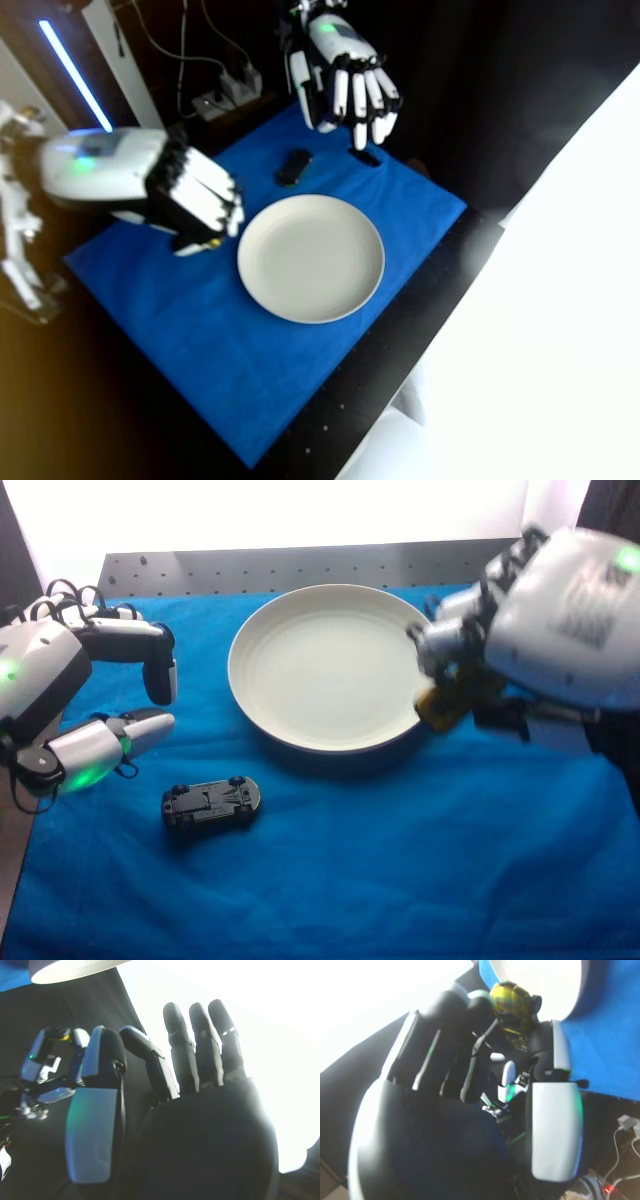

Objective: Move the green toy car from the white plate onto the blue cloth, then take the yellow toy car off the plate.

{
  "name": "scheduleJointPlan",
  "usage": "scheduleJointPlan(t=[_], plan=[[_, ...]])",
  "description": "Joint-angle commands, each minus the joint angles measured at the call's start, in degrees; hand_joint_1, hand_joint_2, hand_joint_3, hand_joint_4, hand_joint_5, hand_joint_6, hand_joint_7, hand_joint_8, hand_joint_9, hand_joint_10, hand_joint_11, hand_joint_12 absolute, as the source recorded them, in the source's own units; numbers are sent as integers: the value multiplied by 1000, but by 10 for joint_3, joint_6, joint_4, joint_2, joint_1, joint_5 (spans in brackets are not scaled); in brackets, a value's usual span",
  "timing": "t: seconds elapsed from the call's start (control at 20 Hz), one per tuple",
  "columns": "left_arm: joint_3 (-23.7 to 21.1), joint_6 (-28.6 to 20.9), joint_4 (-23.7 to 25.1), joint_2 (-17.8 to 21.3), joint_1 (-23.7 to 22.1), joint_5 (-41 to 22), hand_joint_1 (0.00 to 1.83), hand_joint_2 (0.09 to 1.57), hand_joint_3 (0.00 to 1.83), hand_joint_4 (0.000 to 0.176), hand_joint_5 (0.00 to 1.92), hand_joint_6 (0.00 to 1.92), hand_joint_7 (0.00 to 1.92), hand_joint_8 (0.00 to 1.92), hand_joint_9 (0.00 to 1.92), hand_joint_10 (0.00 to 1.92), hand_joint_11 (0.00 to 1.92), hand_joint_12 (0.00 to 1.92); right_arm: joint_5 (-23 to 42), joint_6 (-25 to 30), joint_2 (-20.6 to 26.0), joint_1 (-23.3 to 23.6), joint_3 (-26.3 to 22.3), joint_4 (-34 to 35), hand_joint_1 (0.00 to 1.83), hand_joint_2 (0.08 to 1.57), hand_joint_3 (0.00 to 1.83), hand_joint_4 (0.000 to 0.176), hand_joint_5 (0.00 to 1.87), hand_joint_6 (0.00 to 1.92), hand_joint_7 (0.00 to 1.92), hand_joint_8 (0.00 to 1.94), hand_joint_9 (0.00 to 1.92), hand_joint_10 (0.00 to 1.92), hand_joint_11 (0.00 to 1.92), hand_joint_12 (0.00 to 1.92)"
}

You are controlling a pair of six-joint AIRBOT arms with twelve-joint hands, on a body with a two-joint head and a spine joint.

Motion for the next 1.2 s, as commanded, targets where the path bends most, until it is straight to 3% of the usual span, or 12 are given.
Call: scheduleJointPlan(t=[0.0,0.1,0.15,0.3,0.35,0.4,0.45,0.55,0.7,0.85,1.1,1.15], plan=[[0,-1,9,4,-3,-73,890,1238,0,176,724,1358,625,48,282,369,0,1046,65,-2,0,2,-6,-5,1386,1105,0,0,938,782,1024,983,953,1337,976,1582],[-2,-1,8,4,-1,-74,883,1243,2,176,714,1372,626,45,286,364,0,1046,65,-1,-1,-19,-14,-5,1290,1047,0,0,1167,599,1206,798,1162,1219,1051,1599],[-2,-1,7,4,-1,-74,877,1249,2,176,703,1389,617,38,270,342,0,1007,65,2,-3,-27,-14,-5,1382,1052,0,0,1154,507,1118,780,1074,1224,1082,1572],[-3,-1,7,4,-1,-74,901,1230,0,176,738,1338,641,26,304,292,0,1072,59,20,-16,-55,-9,-5,1404,1048,1,0,1069,651,1146,718,1042,1184,829,1505],[-3,-1,7,4,-1,-74,904,1227,0,176,744,1330,646,24,311,284,0,1101,54,28,-22,-59,-5,-5,1325,1027,0,0,1163,557,1207,798,1100,1198,681,1485],[-3,-1,7,4,-1,-74,909,1223,0,176,751,1320,651,22,318,275,0,1128,49,30,-25,-61,-3,-5,1312,1022,0,0,1245,391,1193,883,1103,1252,786,1578],[-3,-1,7,4,-1,-74,907,1223,0,176,749,1322,644,17,314,266,0,1109,47,30,-26,-63,-2,-4,1236,1001,0,0,1250,501,1008,1075,947,1359,769,1693],[-3,-1,6,4,0,-76,910,1221,0,176,753,1315,638,13,308,249,0,1055,47,30,-25,-64,-3,1,1196,877,0,0,815,450,687,1010,566,1309,399,1751],[-3,-1,6,4,0,-77,905,1224,0,176,747,1325,644,13,311,230,0,1037,51,30,-24,-64,-3,9,1103,872,0,0,566,259,447,688,288,1102,127,1670],[-3,-1,5,4,1,-80,912,1220,0,176,756,1313,652,14,326,235,0,1077,75,30,-15,-64,-7,18,1127,813,0,0,542,187,320,1163,354,1443,333,1692],[-3,-2,5,12,2,-103,893,1238,1,176,724,1359,668,18,369,263,0,1109,191,30,24,-64,-13,64,918,1011,32,0,662,737,577,998,535,1278,429,1745],[-3,-4,6,16,2,-113,886,1243,1,176,715,1372,679,20,415,283,0,1221,217,30,29,-64,-12,76,979,1062,35,0,675,856,601,973,490,1250,299,1784]])
